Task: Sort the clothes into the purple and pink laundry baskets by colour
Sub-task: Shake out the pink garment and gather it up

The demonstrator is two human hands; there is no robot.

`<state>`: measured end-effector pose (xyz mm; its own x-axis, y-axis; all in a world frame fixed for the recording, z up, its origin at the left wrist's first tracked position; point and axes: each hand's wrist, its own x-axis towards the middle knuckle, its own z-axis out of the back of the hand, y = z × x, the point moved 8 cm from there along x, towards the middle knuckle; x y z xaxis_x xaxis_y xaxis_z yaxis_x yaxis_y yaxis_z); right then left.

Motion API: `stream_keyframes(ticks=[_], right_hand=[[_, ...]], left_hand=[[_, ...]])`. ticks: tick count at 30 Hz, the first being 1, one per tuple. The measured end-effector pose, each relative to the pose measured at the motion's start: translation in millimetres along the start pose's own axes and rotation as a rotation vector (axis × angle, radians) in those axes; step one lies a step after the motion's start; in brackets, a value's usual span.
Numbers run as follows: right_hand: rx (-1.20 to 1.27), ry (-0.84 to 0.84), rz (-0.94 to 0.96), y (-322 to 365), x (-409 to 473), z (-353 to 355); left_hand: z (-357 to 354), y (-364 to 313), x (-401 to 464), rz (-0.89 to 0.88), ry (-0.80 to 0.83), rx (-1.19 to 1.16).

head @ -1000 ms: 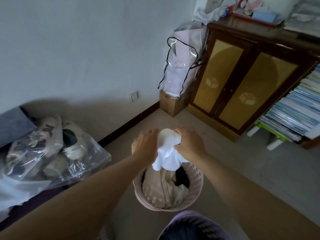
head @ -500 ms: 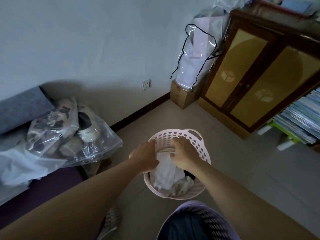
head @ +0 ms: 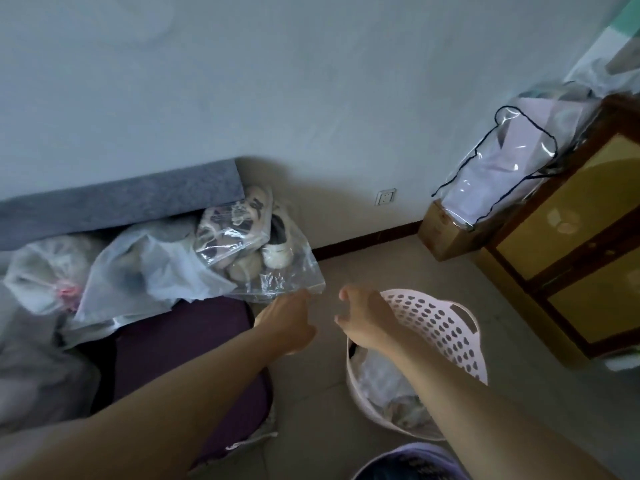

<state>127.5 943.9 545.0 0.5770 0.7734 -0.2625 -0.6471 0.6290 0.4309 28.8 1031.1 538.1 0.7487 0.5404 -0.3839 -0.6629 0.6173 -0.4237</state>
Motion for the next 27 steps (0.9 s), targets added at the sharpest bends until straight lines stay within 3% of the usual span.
stream_keyframes(ticks=[12,27], right_hand=[[-0.125,0.119,0.341,195,-18,-84],[-0.303,0.320,0.643,413,-117,-241]], left_hand=[[55,194,-116,0.345,-0.155,-0.092],[41,413,-315,0.696,-0.286,-0.311]])
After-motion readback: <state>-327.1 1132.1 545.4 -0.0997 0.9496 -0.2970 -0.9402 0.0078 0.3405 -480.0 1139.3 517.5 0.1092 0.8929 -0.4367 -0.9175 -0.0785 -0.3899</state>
